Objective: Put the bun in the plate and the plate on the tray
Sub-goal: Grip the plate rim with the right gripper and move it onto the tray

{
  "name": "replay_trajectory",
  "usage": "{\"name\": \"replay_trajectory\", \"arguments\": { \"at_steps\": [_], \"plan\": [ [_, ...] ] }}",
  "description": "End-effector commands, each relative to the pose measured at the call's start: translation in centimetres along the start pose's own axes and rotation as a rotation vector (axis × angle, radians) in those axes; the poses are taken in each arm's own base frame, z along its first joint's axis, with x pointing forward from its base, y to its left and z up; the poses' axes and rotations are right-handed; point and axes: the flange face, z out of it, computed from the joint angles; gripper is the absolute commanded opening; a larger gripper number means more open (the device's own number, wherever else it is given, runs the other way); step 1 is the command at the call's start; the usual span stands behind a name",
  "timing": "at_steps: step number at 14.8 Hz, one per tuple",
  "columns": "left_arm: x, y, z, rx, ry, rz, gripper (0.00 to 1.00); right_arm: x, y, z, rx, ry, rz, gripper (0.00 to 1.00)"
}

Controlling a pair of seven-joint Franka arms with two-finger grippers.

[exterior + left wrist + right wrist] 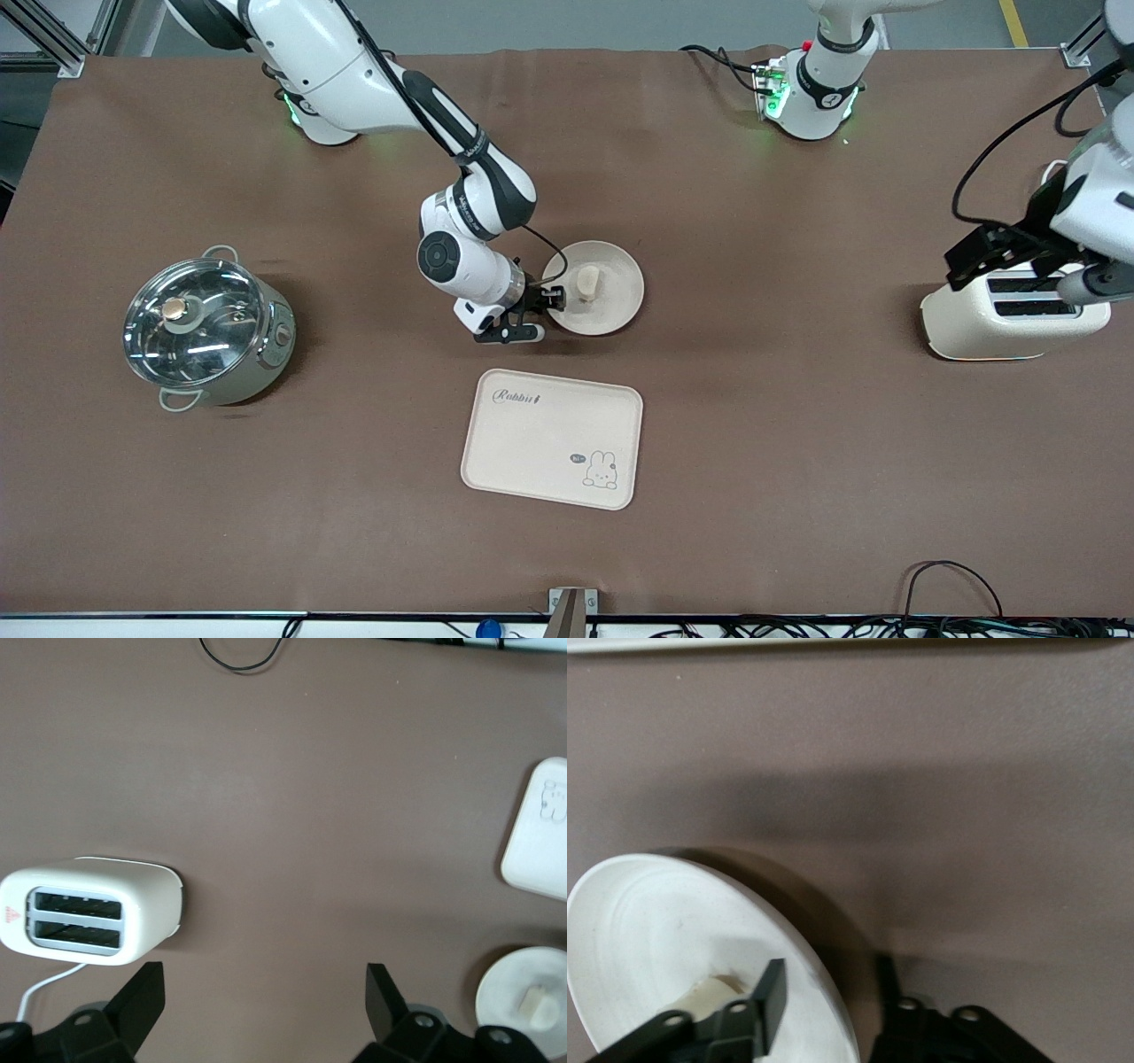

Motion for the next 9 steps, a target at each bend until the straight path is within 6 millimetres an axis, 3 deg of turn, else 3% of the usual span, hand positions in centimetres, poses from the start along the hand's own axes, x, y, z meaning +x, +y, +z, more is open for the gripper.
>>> {"name": "replay_trajectory", "arguments": {
  "at_steps": [1,4,7,9],
  "plan": [
    [-2.3,-1.9,-0.7,-0.031,-0.025,0.050,1.00,-0.7,0.2,-0.3,0.004,-0.001,0.024,0.20],
    [-3.3,-2.3,-1.0,-0.027,-0.040,0.049,1.00,0.1,-0.1,-1.7,0.015,0.014,0.020,0.02],
    [-3.4,-2.4,-1.3,-0.028,-0.049,0.047,1.00,3.7,0.9,-7.5,0.041,0.044,0.061,0.01],
    [-3.4,-2.5,-1.3,-0.036,-0.052,0.046,1.00,6.3,1.8,-10.3,0.046,0.068,0.074,0.01]
  ]
}}
